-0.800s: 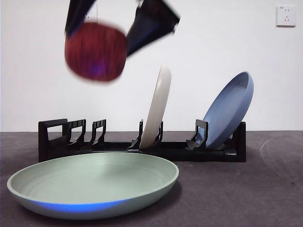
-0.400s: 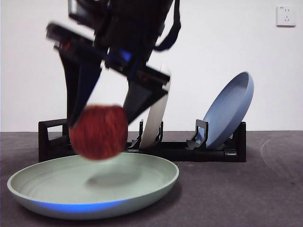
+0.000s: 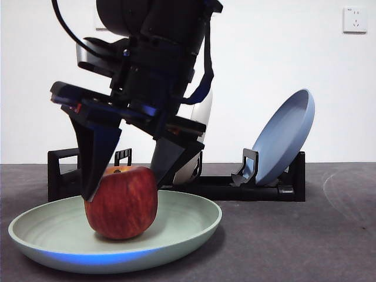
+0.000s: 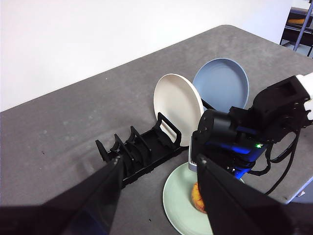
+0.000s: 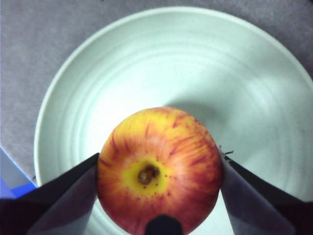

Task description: Take the green plate from the plate rack,put the plate on the table,take the apple from the table,put the apple in the plate

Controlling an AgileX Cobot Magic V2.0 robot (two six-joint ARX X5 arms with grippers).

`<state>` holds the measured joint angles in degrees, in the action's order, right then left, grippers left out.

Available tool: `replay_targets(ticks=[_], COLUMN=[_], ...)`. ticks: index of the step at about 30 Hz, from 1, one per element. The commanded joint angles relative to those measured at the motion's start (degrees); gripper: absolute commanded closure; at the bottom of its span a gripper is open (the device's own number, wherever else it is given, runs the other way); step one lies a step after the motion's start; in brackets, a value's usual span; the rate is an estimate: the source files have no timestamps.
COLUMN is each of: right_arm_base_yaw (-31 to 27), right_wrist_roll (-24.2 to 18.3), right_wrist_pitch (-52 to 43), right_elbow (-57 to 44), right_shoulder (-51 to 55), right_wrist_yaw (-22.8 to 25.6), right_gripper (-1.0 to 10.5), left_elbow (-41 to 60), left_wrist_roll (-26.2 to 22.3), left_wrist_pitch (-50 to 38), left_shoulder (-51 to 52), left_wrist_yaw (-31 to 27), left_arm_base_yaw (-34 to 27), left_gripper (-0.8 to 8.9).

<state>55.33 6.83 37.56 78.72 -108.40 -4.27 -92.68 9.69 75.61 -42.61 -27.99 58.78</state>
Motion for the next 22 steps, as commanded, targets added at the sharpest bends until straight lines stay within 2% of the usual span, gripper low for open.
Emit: replay_targets(ticks=[1,10,11,15,16,18,22], right_arm_base_yaw=[0.15,0.15,0.17,0.15,0.13,0.11,0.15], right_wrist_roll=[-0.68,-0.87,-0.87,-0.72,-0.63,-0.55,-0.37], right_wrist_pitch=[-0.04,0.09,0.0,0.61,0.94,1.57,1.81], right_elbow=[-0.22,-0.22,-0.22,-0.22,-0.22,-0.22,-0.22], right_shoulder=[-1.49,-3.76,-3.76,-3.74,-3.74,-3.74,-3.74], right_wrist_yaw=[0.22,0.2,0.2,0.02,0.02,0.02,0.0], right_gripper=[9.6,9.4,9.0,5.9,5.4,4.7,4.6], left_elbow=[-0.09,-0.09,-0.09,-0.09,-0.09,-0.09,-0.09], left_wrist_roll=[0.63,0.63,0.63,0.63,0.63,0.63,0.83], left_wrist_pitch=[-0.07,-0.07,-0.07,-0.07,-0.07,-0.07,-0.07], left_shoulder=[0.26,0.26,0.26,0.26,0.26,0.26,0.26], left_wrist_yaw=[-0.11,-0.11,-0.11,-0.13,-0.13,-0.11,-0.11], left_arm_base_yaw=[0.15,0.15,0.15,0.15,0.15,0.15,0.15], left_gripper=[5.58,5.58,5.58,5.58,5.58,5.58,5.58])
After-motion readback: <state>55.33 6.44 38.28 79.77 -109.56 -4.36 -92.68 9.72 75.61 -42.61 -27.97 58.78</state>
